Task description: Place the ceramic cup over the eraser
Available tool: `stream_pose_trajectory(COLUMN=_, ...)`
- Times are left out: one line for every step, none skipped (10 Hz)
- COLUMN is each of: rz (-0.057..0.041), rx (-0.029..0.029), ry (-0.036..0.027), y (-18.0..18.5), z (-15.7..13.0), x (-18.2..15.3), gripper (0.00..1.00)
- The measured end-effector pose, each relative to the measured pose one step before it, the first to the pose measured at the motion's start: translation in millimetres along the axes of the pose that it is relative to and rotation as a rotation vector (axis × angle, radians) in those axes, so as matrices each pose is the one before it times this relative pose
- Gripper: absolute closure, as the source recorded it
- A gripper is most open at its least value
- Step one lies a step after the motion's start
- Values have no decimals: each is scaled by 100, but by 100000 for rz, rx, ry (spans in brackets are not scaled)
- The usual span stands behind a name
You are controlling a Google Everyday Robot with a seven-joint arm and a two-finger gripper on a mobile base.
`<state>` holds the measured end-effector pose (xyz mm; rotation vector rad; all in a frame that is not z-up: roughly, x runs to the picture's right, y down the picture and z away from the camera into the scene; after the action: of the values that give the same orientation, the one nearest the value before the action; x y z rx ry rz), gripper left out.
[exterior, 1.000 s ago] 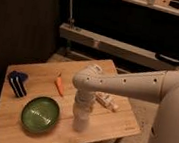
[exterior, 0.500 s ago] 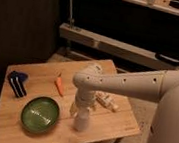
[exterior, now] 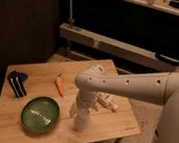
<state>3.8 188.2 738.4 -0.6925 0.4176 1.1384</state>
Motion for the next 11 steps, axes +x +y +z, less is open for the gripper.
stream_pose_trajectory(rz=-80, rx=-26, ry=225, y=19, z=54, x=198, gripper=23)
stream_pose_trajectory(rz=-205, rx=4, ry=-22, y=75, z=-8, x=62, gripper=23)
stream_pose_trajectory(rz=-107, rx=23, ry=174, y=65, z=66, x=114, gripper=23)
stream_pose_trajectory(rz=-68, rx=-2, ry=167, y=42, z=51, x=75, gripper=23)
stream_pose_trajectory(rz=-148, rx=80, ry=327, y=43, z=34, x=92, gripper=24)
stream_pose_trajectory(rz=-163, rx=144, ry=629, y=33, z=108, x=103, gripper=32)
stream_pose_trajectory(rz=-82, rx=49, ry=479, y=44, z=76, x=30, gripper=42)
stream_pose_trajectory(rz=-72, rx=85, ry=378, y=34, z=49, x=3, gripper=53)
stream_pose_trajectory(rz=-341, rx=52, ry=378, y=72, z=53, x=3, gripper=63)
stream_pose_trajectory(rz=-443, rx=112, ry=374, y=27, z=40, x=-10, gripper=75)
stream_pose_trajectory(rz=-271, rx=22, ry=268, y=36, z=23, x=-16, gripper=83)
